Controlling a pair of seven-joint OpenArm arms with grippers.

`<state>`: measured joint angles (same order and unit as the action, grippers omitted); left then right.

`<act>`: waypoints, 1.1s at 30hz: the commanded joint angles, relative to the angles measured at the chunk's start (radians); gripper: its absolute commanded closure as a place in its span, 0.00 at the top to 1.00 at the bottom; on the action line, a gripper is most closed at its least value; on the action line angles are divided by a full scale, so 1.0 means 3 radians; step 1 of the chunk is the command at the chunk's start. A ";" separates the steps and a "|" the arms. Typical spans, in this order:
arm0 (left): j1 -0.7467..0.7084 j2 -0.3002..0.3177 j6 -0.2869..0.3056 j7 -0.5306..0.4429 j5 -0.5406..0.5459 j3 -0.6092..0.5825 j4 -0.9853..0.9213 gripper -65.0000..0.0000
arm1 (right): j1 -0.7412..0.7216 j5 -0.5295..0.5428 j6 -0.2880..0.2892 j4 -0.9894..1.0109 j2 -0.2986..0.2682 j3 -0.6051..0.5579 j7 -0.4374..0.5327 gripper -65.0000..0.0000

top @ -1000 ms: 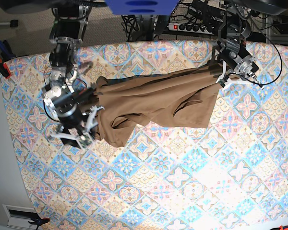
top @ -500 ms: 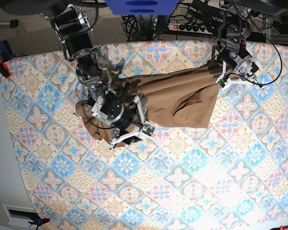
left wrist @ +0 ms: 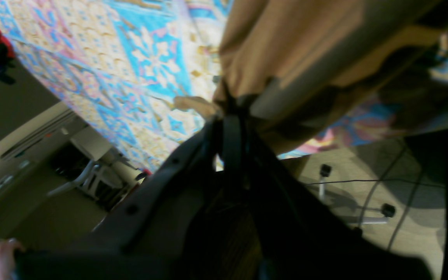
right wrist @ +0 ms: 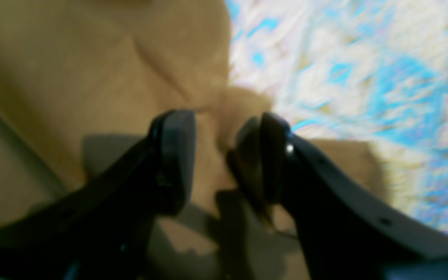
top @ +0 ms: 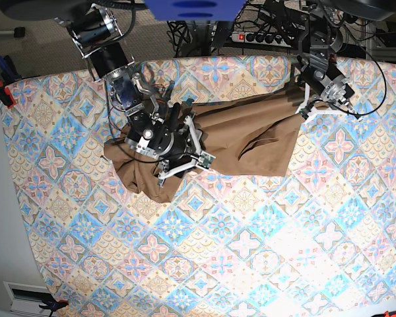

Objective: Layout the t-shirt on the table in an organized manner, then fold the t-shirt properly
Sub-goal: 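Hold the shirt with the left gripper and adjust the right gripper's grasp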

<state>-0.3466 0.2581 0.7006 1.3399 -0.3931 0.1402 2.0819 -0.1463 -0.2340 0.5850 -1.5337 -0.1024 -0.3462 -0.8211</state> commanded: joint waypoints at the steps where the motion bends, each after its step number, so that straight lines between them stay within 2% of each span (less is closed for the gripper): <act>1: 0.0012 0.0027 -0.0008 0.0032 -0.0058 0.0011 0.0049 0.00 | -0.0072 0.0026 -0.0014 -0.0015 0.0006 0.0016 0.0049 0.40; 8: 0.0012 0.0027 -0.0008 0.0032 -0.0058 0.0016 0.0049 0.00 | -0.0113 0.0021 -0.0014 0.0149 0.0001 0.0021 0.0095 0.40; 25: 0.0012 0.0027 -0.0008 0.0032 -0.0058 0.0011 0.0049 0.00 | -0.0277 0.0021 -0.0014 -0.0005 0.0001 0.0026 0.0070 0.40; 28: 0.0012 0.0027 -0.0008 0.0032 -0.0058 0.0006 0.0008 0.00 | -0.0277 0.0021 -0.0004 -0.0005 0.0001 0.0134 0.0070 0.40; 33: 0.0017 0.0027 -0.0008 0.0032 -0.0058 0.0011 0.0003 0.00 | -0.0405 0.0021 0.0211 0.0036 0.0001 0.0195 0.0075 0.40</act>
<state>-0.3439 0.2600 0.7006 1.3388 -0.3931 0.1387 2.0670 -0.2443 -0.2363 0.6472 -1.5063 -0.1070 -0.2932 -0.8185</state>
